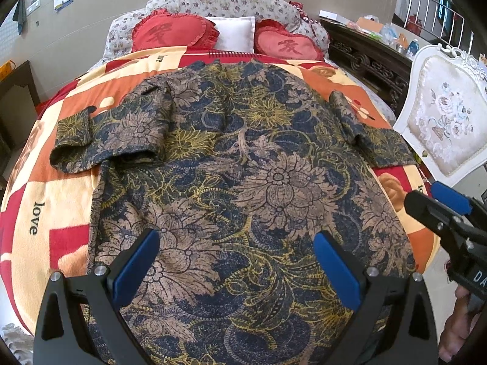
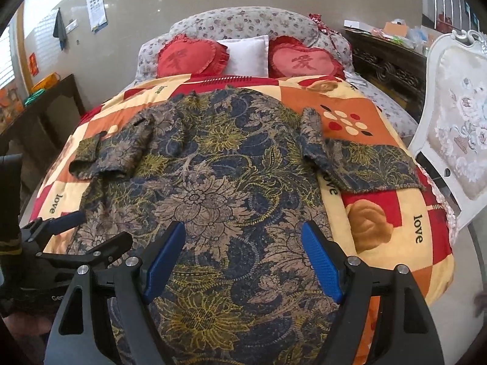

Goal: Fold small clothes

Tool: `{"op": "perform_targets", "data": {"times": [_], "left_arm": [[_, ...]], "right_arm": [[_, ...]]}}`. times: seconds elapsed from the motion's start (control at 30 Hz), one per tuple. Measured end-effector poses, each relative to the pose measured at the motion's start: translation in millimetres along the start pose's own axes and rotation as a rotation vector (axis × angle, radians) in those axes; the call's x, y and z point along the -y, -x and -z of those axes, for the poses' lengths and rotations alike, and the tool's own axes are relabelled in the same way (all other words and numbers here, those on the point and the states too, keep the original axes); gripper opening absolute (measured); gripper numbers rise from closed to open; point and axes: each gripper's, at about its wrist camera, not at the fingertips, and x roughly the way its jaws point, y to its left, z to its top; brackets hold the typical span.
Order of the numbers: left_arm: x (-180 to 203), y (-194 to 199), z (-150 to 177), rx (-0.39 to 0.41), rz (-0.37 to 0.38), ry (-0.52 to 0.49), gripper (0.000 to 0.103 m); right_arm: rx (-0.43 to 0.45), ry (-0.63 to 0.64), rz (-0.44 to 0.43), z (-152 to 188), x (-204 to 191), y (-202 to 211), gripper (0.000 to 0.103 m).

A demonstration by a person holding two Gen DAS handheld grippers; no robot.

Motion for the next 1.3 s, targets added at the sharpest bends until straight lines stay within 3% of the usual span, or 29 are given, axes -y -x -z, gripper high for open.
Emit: {"op": "perform_targets", "data": {"times": [1.3], "left_arm": [[-9.3, -14.5, 0.5, -0.028, -0.027, 0.008, 0.103]], "right_arm": [[-0.011, -0.012, 0.011, 1.7, 5.8, -7.9, 0.085]]}}
